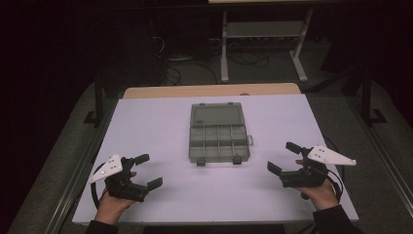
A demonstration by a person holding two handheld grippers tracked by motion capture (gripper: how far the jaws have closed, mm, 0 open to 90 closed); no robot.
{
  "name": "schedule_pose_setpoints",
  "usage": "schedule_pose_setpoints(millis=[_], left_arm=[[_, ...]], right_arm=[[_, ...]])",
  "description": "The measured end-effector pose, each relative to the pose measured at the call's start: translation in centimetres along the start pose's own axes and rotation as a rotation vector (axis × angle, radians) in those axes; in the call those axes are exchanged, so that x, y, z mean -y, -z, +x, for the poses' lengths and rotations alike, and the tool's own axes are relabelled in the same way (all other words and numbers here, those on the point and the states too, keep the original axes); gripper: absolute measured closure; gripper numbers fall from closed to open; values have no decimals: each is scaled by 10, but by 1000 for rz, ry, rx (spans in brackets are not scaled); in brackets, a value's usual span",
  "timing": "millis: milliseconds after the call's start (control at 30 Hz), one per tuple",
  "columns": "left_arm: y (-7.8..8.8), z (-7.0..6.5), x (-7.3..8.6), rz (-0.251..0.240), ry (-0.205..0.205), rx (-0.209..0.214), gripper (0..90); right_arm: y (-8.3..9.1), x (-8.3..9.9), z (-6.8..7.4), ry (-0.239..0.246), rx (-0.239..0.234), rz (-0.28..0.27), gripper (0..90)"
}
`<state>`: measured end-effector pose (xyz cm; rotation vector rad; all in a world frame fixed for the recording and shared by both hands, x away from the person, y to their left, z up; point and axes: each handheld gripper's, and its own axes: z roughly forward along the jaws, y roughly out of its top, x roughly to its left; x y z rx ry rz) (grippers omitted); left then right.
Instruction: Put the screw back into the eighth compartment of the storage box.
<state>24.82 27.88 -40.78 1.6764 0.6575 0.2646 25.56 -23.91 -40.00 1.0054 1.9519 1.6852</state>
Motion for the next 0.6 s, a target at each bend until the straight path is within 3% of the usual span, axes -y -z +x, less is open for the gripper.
schedule_pose_setpoints(millis=[600], left_arm=[[1,1,2,-1,2,-8,0]], right_arm=[[0,1,2,25,-17,6,0]])
